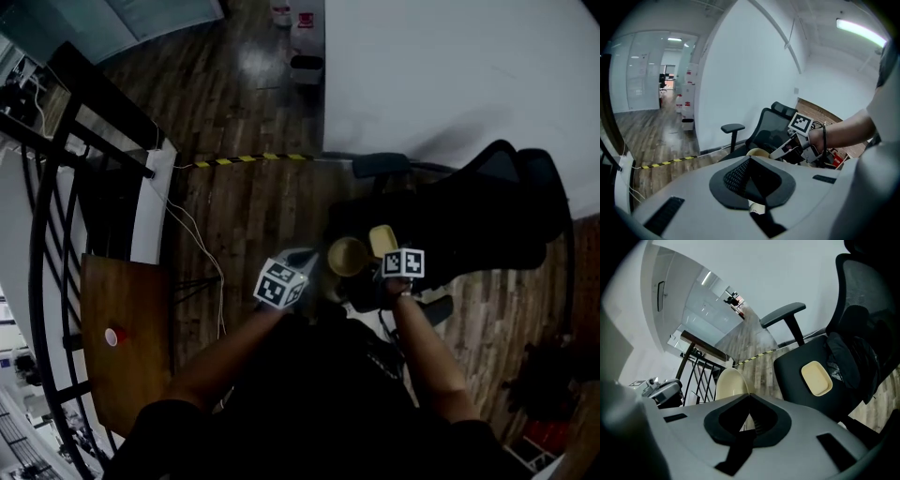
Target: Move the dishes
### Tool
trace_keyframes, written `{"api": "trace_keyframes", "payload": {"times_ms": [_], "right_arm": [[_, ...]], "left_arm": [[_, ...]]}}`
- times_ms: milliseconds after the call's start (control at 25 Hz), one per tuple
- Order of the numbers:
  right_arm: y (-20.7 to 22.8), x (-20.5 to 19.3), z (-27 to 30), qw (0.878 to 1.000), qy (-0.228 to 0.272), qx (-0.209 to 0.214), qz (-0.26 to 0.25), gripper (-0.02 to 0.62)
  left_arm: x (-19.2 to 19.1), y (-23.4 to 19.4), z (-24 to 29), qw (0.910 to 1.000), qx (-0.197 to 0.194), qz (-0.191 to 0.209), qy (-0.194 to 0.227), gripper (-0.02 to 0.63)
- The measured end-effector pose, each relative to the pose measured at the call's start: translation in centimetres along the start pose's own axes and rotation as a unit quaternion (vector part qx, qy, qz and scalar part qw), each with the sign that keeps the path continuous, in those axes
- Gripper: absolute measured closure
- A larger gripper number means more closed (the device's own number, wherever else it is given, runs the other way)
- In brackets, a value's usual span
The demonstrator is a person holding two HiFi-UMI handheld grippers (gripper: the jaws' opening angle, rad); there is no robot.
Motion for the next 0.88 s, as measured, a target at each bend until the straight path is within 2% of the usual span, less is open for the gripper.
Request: {"api": "trace_keyframes", "payload": {"times_ms": [320,560,720,880], "right_arm": [[-10.1,-1.5,2.3,0.999,-0.01,0.007,-0.045,0.578],[-16.9,-2.5,4.6,0.995,-0.028,0.015,-0.092,0.58],[-22.1,-2.4,6.4,0.99,-0.042,0.029,-0.133,0.58],[-27.2,-2.4,8.2,0.98,-0.065,0.047,-0.181,0.58]], "left_arm": [[-5.6,-2.6,-9.5,0.9984,0.032,-0.036,0.027,0.615],[-8.2,-4.3,-15.2,0.9955,0.058,-0.051,0.055,0.616],[-9.6,-5.3,-19.2,0.9908,0.088,-0.069,0.077,0.615],[-11.6,-5.7,-22.8,0.9821,0.126,-0.096,0.102,0.615]]}}
Point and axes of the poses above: the fingertips, and each gripper's own axes: z forward along the fingers, y to its right, x out of its top, the point moved 6 cm from there along -z, backward along the fingers, and after that the axes turned 14 degrees about -x, right-handed, at the moved point
